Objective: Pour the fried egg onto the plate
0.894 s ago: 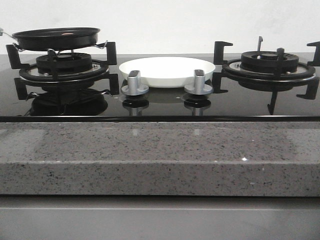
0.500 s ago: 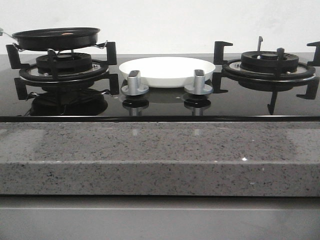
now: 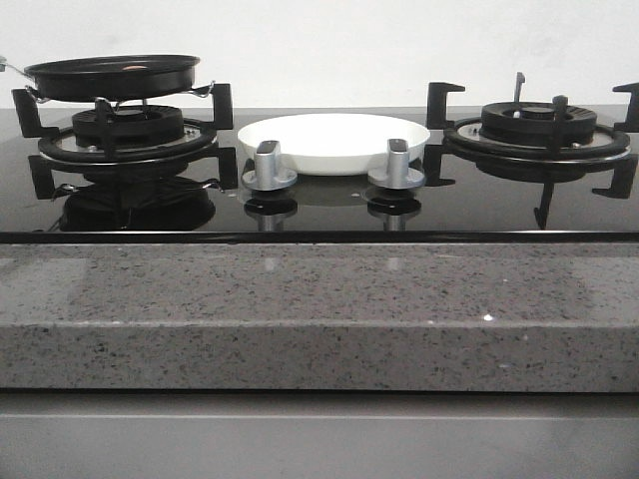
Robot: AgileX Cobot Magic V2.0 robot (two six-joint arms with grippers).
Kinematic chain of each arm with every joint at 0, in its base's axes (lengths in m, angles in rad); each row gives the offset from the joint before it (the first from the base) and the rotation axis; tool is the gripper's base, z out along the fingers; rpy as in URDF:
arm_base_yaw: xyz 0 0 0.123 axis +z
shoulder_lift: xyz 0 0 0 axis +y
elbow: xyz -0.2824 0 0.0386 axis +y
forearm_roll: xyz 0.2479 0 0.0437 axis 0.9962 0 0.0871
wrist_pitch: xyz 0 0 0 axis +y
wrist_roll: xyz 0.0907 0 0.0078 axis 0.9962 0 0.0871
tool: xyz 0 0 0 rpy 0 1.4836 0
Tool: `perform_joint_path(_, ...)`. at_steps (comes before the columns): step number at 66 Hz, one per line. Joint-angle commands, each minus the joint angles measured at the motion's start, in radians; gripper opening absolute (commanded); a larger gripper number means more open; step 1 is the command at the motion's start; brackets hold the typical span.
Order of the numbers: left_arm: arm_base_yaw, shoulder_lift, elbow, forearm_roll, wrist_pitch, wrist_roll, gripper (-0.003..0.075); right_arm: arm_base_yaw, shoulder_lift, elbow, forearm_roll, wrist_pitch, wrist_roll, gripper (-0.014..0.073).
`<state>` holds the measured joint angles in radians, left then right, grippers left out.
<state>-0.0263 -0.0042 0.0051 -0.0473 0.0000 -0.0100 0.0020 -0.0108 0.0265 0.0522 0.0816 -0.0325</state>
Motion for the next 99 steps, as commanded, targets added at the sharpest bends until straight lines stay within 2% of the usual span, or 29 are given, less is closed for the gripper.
perform_joint_path(1, 0.001, -0.013, 0.005, -0.003, -0.103, -0.001, -0.0020, -0.009, -0.018, -0.007, -0.013, -0.082, -0.007, -0.0067)
perform_joint_path(11, 0.001, -0.013, -0.019, -0.008, -0.185, -0.001, -0.0020, -0.009, -0.018, -0.018, -0.012, -0.155, -0.007, -0.0067)
perform_joint_path(19, 0.001, -0.009, -0.116, -0.008, -0.163, -0.001, -0.0020, -0.008, -0.018, -0.099, -0.012, -0.139, -0.007, -0.0067)
perform_joint_path(34, 0.001, 0.059, -0.403, -0.008, 0.084, -0.001, -0.0020, -0.007, 0.042, -0.393, -0.012, 0.046, -0.007, -0.0067)
perform_joint_path(49, 0.001, 0.234, -0.659, -0.008, 0.322, -0.001, -0.0020, -0.007, 0.221, -0.688, -0.012, 0.271, -0.007, -0.0067)
perform_joint_path(56, 0.001, 0.318, -0.742, -0.008, 0.415, -0.001, -0.0020, -0.007, 0.305, -0.776, -0.012, 0.353, -0.007, -0.0067)
perform_joint_path(61, 0.001, 0.371, -0.782, -0.008, 0.462, -0.001, -0.0020, -0.007, 0.355, -0.807, -0.012, 0.381, -0.007, -0.0067)
perform_joint_path(70, 0.001, 0.427, -0.785, -0.008, 0.462, -0.001, -0.0020, -0.007, 0.407, -0.802, -0.012, 0.392, -0.007, -0.0067)
perform_joint_path(99, 0.001, 0.470, -0.781, -0.008, 0.462, -0.001, -0.0020, -0.007, 0.420, -0.792, -0.012, 0.391, -0.007, -0.0067)
